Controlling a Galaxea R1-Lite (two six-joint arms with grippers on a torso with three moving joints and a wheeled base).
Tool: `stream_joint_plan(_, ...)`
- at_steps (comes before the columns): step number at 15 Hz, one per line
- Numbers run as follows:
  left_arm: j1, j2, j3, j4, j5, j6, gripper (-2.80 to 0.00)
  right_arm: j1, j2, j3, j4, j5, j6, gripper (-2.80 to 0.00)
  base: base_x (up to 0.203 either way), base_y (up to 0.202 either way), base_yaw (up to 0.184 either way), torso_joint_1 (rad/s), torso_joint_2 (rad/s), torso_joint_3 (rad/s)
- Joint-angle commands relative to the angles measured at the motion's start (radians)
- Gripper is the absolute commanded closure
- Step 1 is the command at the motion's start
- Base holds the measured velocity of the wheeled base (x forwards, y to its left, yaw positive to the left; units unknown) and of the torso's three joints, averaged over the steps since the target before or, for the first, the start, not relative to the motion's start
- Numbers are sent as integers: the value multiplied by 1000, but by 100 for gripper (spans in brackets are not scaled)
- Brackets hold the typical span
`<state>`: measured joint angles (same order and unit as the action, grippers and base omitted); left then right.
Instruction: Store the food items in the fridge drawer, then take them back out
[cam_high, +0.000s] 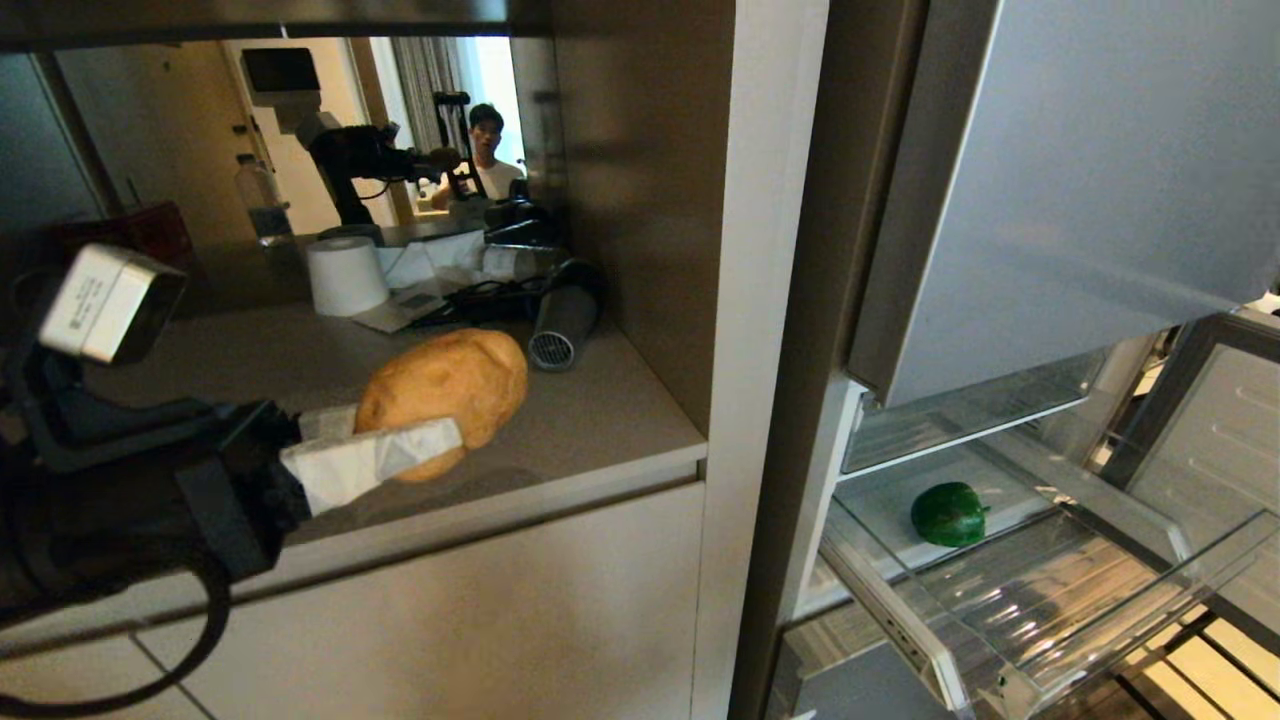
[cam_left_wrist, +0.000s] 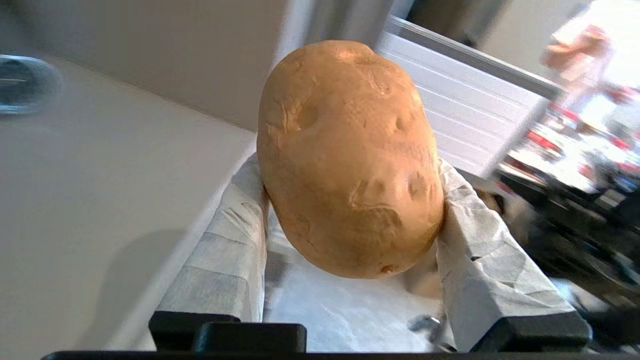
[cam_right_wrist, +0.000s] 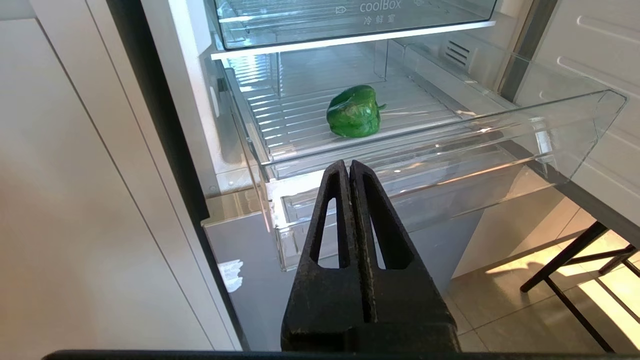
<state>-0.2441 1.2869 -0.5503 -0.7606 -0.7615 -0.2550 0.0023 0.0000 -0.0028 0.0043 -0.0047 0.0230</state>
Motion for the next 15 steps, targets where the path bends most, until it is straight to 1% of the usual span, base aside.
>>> stream_joint_plan(1, -84, -9, -1, 6, 12, -1, 0, 0, 1, 0, 0, 0, 0, 0, 0, 0, 0, 0, 0, 0)
stream_joint_plan(6, -189, 150, -131, 16, 59, 1, 0, 1, 1, 0, 0, 0, 2, 0, 0, 0, 0, 0, 0, 0)
stream_joint_plan(7, -225, 177, -152, 17, 72, 3, 0, 1, 0, 0, 0, 0, 2, 0, 0, 0, 0, 0, 0, 0)
stream_joint_plan(9, -305, 226, -183, 16, 119, 4, 0, 1, 0, 0, 0, 0, 0, 0, 0, 0, 0, 0, 0, 0)
stream_joint_plan(13, -436, 306, -226, 15, 163, 5, 0, 2, 2, -2, 0, 0, 3, 0, 0, 0, 0, 0, 0, 0)
stream_joint_plan(15, -510, 351, -259, 16, 203, 5, 0, 2, 2, -2, 2, 0, 2, 0, 0, 0, 0, 0, 0, 0)
